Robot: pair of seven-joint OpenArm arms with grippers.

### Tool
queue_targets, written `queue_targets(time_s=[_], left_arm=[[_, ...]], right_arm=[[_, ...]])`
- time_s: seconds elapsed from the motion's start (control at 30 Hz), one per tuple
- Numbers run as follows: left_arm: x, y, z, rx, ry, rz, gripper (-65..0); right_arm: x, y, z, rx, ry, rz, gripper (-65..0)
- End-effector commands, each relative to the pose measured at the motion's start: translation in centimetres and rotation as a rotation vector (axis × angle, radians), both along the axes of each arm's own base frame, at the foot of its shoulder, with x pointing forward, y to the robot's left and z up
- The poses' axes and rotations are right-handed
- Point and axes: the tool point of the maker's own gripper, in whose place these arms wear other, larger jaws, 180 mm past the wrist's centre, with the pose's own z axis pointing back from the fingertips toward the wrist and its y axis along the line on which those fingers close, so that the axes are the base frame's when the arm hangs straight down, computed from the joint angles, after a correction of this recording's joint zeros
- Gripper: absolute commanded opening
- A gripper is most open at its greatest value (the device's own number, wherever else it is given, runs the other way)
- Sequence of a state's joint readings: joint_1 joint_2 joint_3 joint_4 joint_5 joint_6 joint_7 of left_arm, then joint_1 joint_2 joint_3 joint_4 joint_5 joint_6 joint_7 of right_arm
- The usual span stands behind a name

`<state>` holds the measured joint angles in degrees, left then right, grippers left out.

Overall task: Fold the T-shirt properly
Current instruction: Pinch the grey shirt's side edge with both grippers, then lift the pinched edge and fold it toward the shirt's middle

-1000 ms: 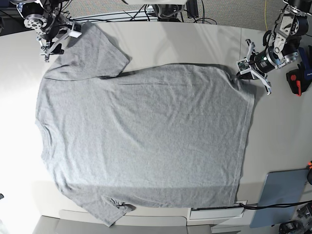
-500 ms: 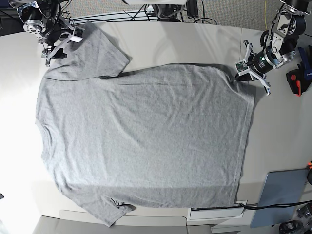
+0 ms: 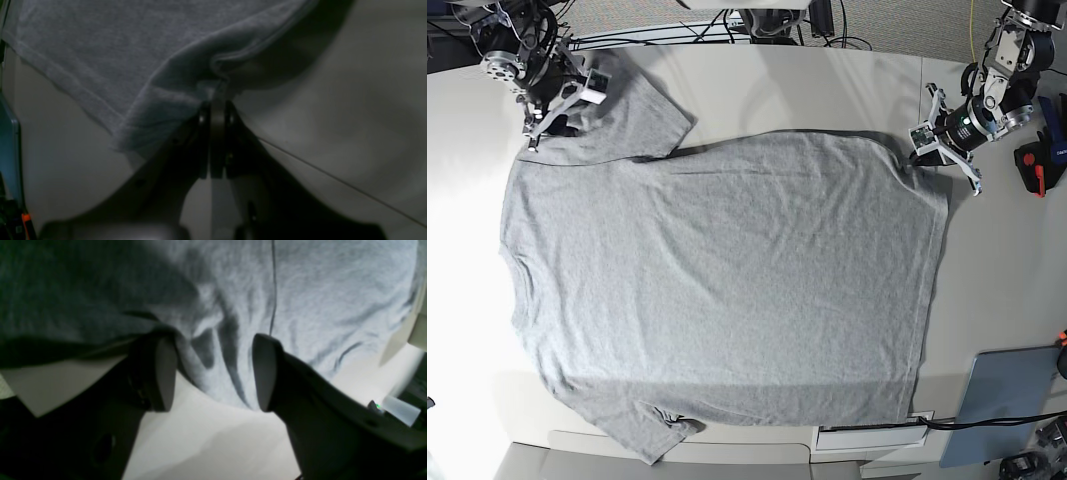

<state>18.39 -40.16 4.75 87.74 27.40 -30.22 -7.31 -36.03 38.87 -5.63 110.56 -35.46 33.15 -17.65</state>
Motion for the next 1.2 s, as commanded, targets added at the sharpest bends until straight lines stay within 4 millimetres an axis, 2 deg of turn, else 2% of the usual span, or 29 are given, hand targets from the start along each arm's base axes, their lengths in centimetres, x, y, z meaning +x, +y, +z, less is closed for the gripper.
queue_targets(time_s=[0.0, 0.2, 0.4, 0.47, 0.53, 0.73, 0.83, 0.93, 1.07, 1.17], left_arm=[[-2.0, 1.2, -1.7, 0.082, 0.093, -0.016, -65.0], [-2.0, 1.2, -1.7, 0.082, 0.093, -0.016, -65.0], [-2.0, 1.2, -1.7, 0.082, 0.094, -0.017, -65.0], [-2.1, 1.1, -1.7, 0.081, 0.101, -0.020, -65.0], [-2.4, 1.0, -1.9, 0.079, 0.119, -0.028, -65.0], [-2.6, 0.9, -1.9, 0.075, 0.130, -0.035, -65.0], [-3.2, 0.6, -1.9, 0.041, 0.164, -0.034, -65.0], [-3.7, 0.3, -1.0, -0.027, 0.203, -0.029, -65.0], [-4.9, 1.8, -0.3, 0.004, 0.250, 0.004, -65.0], [-6.4, 2.2, 0.1, 0.017, 0.296, 0.011, -65.0]], right_arm=[[0.4, -0.4, 0.4, -0.011, -0.014, 0.003, -29.4], [-0.8, -1.4, -2.2, -0.035, 0.060, -0.014, -29.4], [-1.2, -1.0, -4.1, -0.092, 0.110, -0.008, -29.8], [-1.5, -0.9, -4.4, -0.109, 0.121, -0.008, -33.2], [-1.7, -1.0, -4.5, -0.122, 0.128, -0.010, -40.1], [-1.7, -2.2, -4.3, -0.181, 0.128, -0.050, -63.8], [-1.9, -2.5, -3.5, -0.201, 0.133, -0.099, -65.0], [-2.6, -2.2, -2.1, -0.211, 0.128, -0.071, -65.0], [-4.4, -2.1, -0.6, -0.216, 0.133, -0.058, -65.0], [-5.4, -2.1, 0.5, -0.208, 0.134, -0.064, -65.0]])
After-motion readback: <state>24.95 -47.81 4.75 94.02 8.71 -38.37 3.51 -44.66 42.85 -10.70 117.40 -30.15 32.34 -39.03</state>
